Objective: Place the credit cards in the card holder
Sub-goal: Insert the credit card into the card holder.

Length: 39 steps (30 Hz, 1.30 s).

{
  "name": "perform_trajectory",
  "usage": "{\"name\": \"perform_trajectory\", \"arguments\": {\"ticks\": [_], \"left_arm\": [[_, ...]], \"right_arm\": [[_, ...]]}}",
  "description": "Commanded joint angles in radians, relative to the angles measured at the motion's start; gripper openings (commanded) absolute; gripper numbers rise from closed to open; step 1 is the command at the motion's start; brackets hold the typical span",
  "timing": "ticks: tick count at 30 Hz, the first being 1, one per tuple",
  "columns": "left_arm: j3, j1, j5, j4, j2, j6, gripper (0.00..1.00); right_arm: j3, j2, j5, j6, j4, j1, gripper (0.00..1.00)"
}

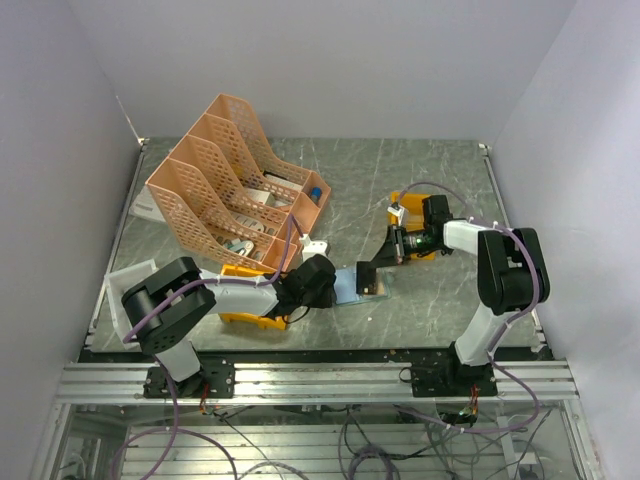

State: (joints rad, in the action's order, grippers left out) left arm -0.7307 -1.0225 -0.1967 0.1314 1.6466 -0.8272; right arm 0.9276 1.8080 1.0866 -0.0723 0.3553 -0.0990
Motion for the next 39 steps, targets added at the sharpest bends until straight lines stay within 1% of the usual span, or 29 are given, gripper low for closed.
{"name": "perform_trajectory", "arguments": {"ticks": [1, 11, 16, 22, 38, 39], "left_arm": [[-0.022, 0.005, -0.027, -0.025, 0.006, 0.008, 0.36], [-0.035, 0.006, -0.027, -0.038, 0.005, 0.015, 0.35], [-0.038, 0.007, -0.028, -0.044, 0.009, 0.019, 0.35], [-0.038, 0.01, -0.027, -0.048, 0.007, 0.023, 0.35], [-0.044, 0.013, -0.015, -0.047, 0.017, 0.025, 0.35], [-0.045, 0.013, -0.015, -0.047, 0.018, 0.025, 0.35]], "right_arm": [[-0.021, -0.056, -0.078, 0.06, -0.066, 0.004, 0.0], [-0.006, -0.006, -0.136, 0.078, -0.041, -0.016, 0.0], [0.022, 0.018, -0.157, 0.054, 0.015, -0.03, 0.0], [0.028, 0.014, -0.182, 0.041, 0.025, -0.044, 0.0], [0.069, 0.085, -0.185, 0.053, 0.059, -0.082, 0.0], [0.091, 0.088, -0.191, 0.05, 0.07, -0.081, 0.0]]}}
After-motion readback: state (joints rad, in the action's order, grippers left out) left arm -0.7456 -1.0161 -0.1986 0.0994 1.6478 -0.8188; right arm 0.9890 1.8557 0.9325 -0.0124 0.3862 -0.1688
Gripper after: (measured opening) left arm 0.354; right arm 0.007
